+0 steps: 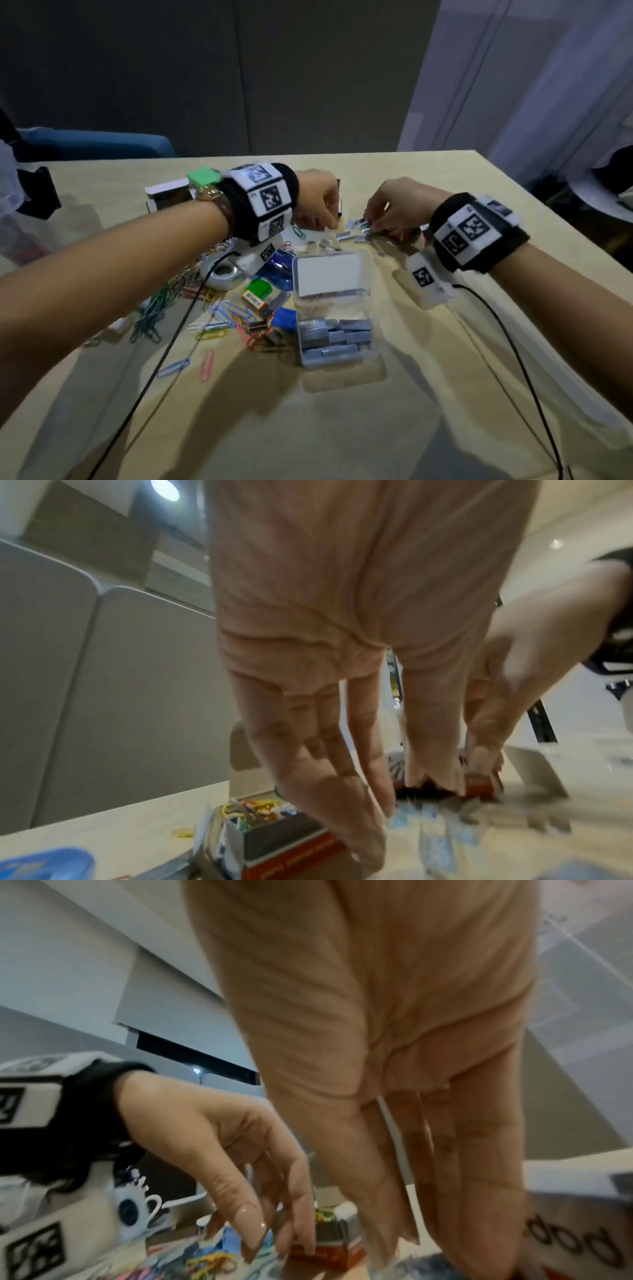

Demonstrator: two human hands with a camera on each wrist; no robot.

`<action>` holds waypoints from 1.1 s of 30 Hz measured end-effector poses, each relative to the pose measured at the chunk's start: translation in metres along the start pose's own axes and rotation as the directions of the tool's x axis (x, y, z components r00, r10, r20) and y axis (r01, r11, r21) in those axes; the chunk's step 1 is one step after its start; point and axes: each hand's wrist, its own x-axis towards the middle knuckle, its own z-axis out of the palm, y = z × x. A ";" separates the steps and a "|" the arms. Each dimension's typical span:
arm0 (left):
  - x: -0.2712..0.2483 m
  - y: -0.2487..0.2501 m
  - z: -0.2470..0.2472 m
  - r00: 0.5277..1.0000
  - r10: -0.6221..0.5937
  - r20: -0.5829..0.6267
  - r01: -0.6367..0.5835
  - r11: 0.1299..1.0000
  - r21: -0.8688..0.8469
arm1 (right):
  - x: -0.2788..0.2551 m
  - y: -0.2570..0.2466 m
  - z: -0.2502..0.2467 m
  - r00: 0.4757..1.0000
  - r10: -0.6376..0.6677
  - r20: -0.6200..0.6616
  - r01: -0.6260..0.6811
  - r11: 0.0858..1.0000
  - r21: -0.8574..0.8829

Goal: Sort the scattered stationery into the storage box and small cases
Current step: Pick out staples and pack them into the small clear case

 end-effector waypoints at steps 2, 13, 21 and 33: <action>0.010 0.005 0.005 0.998 -0.018 0.055 0.015 0.998 0.056 | 0.004 -0.004 0.006 0.999 0.020 0.034 -0.017 0.996 -0.087; 0.026 0.026 0.016 0.998 -0.039 -0.048 0.052 0.956 0.288 | 0.003 -0.006 0.018 0.998 0.021 0.067 -0.008 0.982 -0.189; 0.021 0.024 0.021 1.000 -0.015 0.025 0.007 0.951 0.310 | -0.005 0.002 0.020 0.997 0.035 0.074 -0.036 0.999 0.012; 0.016 0.011 0.014 0.986 -0.057 0.154 0.034 0.989 0.147 | -0.015 0.013 -0.017 0.991 0.012 -0.136 0.035 0.942 0.334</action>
